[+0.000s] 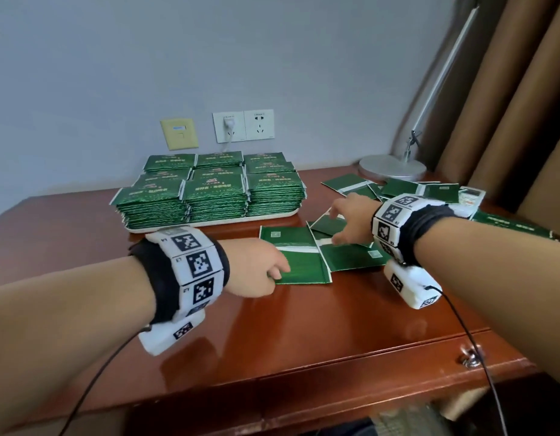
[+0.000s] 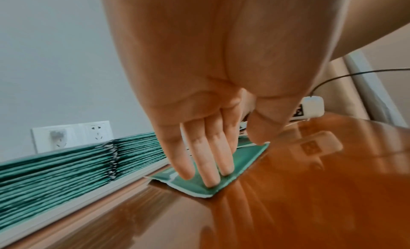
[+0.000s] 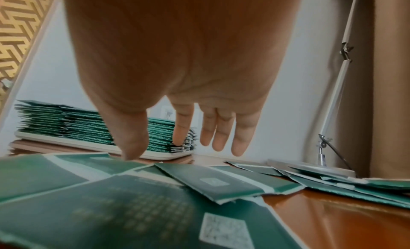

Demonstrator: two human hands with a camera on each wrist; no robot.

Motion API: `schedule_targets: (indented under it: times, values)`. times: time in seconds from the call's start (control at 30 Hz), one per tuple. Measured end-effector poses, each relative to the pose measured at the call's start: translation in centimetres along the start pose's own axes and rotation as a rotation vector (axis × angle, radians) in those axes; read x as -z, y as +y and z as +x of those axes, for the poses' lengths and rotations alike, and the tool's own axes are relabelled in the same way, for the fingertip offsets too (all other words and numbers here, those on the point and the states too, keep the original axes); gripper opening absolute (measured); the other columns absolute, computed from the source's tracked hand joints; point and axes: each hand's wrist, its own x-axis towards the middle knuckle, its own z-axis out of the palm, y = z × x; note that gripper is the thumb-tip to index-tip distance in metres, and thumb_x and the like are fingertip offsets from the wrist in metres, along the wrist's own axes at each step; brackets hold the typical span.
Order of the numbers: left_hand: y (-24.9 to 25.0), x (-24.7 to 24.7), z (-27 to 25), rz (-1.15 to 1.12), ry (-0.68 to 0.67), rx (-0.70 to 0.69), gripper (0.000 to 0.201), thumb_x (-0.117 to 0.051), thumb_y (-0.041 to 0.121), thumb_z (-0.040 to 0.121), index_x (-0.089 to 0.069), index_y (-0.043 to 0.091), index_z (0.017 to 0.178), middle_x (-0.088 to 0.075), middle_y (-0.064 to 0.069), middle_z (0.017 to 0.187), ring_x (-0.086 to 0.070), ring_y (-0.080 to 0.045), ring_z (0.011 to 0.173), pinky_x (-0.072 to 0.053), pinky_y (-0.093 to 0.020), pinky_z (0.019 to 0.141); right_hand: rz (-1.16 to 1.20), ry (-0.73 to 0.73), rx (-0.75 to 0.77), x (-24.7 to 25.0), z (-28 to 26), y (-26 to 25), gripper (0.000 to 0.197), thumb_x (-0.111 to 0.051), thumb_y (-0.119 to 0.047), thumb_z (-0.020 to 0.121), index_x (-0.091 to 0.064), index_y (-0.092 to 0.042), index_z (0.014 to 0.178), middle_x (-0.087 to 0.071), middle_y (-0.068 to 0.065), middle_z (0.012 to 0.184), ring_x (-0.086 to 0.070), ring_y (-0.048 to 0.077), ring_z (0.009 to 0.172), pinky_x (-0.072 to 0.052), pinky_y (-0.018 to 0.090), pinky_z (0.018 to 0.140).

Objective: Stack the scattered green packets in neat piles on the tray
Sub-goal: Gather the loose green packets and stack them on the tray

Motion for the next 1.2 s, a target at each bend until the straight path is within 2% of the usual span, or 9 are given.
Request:
schedule_targets:
  times: [0.1, 0.3, 0.43, 0.53, 0.67, 0.83, 1.0, 1.1, 1.2]
  values:
    - [-0.6, 0.5, 1.6, 0.021, 0.125, 0.064, 0.041, -0.037, 0.011, 0.097, -0.054, 0.019, 0.134, -0.057, 0.000, 0.131, -0.054, -0.014, 0.105, -0.040, -0.022, 0.086, -0.044, -0.033, -0.020, -0.5, 0.5, 0.1, 0.067, -0.068, -0.050, 0.078, -0.045, -0.023, 0.135, -0.045, 0.008, 0.134, -0.048, 0.027, 0.120, -0.043, 0.037, 0.098]
    - [-2.2, 1.1, 6.7, 0.059, 0.180, 0.158, 0.020, -0.044, 0.011, 0.098, -0.054, 0.018, 0.113, -0.055, -0.007, 0.109, -0.050, -0.022, 0.091, -0.044, -0.029, 0.080, -0.073, -0.054, -0.072, -1.1, 2.9, 0.7, 0.065, -0.056, -0.052, 0.084, -0.040, -0.017, 0.137, -0.055, 0.008, 0.130, -0.055, 0.028, 0.113, -0.047, 0.037, 0.093]
    - [-3.1, 1.6, 9.0, 0.075, 0.122, 0.183, 0.031, -0.050, 0.019, 0.097, -0.049, 0.008, 0.126, -0.058, -0.009, 0.106, -0.048, -0.019, 0.080, -0.040, -0.027, 0.068, -0.085, -0.073, -0.135, -0.8, 5.2, 2.1, 0.052, -0.049, -0.044, 0.093, -0.047, -0.010, 0.132, -0.060, 0.008, 0.125, -0.059, 0.026, 0.110, -0.048, 0.037, 0.094]
    - [-4.0, 1.5, 10.7, 0.035, 0.088, 0.192, 0.054, -0.060, 0.032, 0.091, -0.044, 0.004, 0.134, -0.059, -0.013, 0.121, -0.058, -0.026, 0.098, -0.049, -0.035, 0.085, -0.127, -0.096, -0.167, -0.4, 6.9, 3.4, 0.042, -0.048, -0.037, 0.095, -0.054, -0.007, 0.124, -0.062, 0.010, 0.120, -0.060, 0.027, 0.107, -0.049, 0.035, 0.092]
    - [-4.9, 2.2, 11.8, 0.015, 0.017, 0.203, 0.077, -0.067, 0.047, 0.083, -0.033, 0.017, 0.146, -0.046, -0.011, 0.137, -0.047, -0.030, 0.121, -0.043, -0.036, 0.099, -0.178, -0.126, -0.157, -0.7, 8.9, 4.5, 0.042, -0.052, -0.038, 0.093, -0.056, -0.006, 0.120, -0.063, 0.010, 0.116, -0.061, 0.028, 0.104, -0.049, 0.035, 0.090]
    - [-5.7, 3.0, 12.7, 0.021, -0.059, 0.231, 0.082, -0.069, 0.056, 0.077, -0.034, 0.021, 0.142, -0.049, -0.007, 0.132, -0.046, -0.026, 0.116, -0.038, -0.028, 0.085, -0.222, -0.183, -0.164, -1.2, 10.8, 4.9, 0.041, -0.056, -0.045, 0.089, -0.060, -0.006, 0.104, -0.064, 0.007, 0.099, -0.062, 0.024, 0.091, -0.051, 0.031, 0.083]
    - [-5.3, 3.0, 12.9, 0.076, -0.030, 0.248, 0.085, -0.069, 0.059, 0.075, -0.037, 0.014, 0.141, -0.047, -0.009, 0.132, -0.043, -0.027, 0.120, -0.037, -0.029, 0.087, -0.177, -0.189, -0.209, -0.4, 11.2, 5.3, 0.047, -0.065, -0.052, 0.081, -0.059, -0.008, 0.096, -0.064, 0.005, 0.092, -0.058, 0.022, 0.081, -0.047, 0.028, 0.075]
    - [-5.2, 2.9, 12.4, 0.061, 0.047, 0.257, 0.079, -0.075, 0.052, 0.073, -0.045, 0.008, 0.130, -0.056, -0.009, 0.122, -0.052, -0.026, 0.111, -0.046, -0.033, 0.089, -0.146, -0.086, -0.201, 0.0, 10.7, 5.4, 0.057, -0.073, -0.062, 0.065, -0.061, -0.013, 0.092, -0.067, 0.003, 0.086, -0.064, 0.023, 0.076, -0.053, 0.030, 0.070]
    - [-5.2, 3.0, 11.2, 0.040, 0.138, 0.295, 0.071, -0.078, 0.041, 0.075, -0.046, 0.005, 0.128, -0.059, -0.010, 0.120, -0.058, -0.027, 0.106, -0.050, -0.040, 0.090, -0.108, 0.035, -0.162, 0.5, 9.5, 4.8, 0.048, -0.079, -0.046, 0.064, -0.061, -0.012, 0.093, -0.063, 0.005, 0.083, -0.063, 0.022, 0.070, -0.048, 0.025, 0.054]
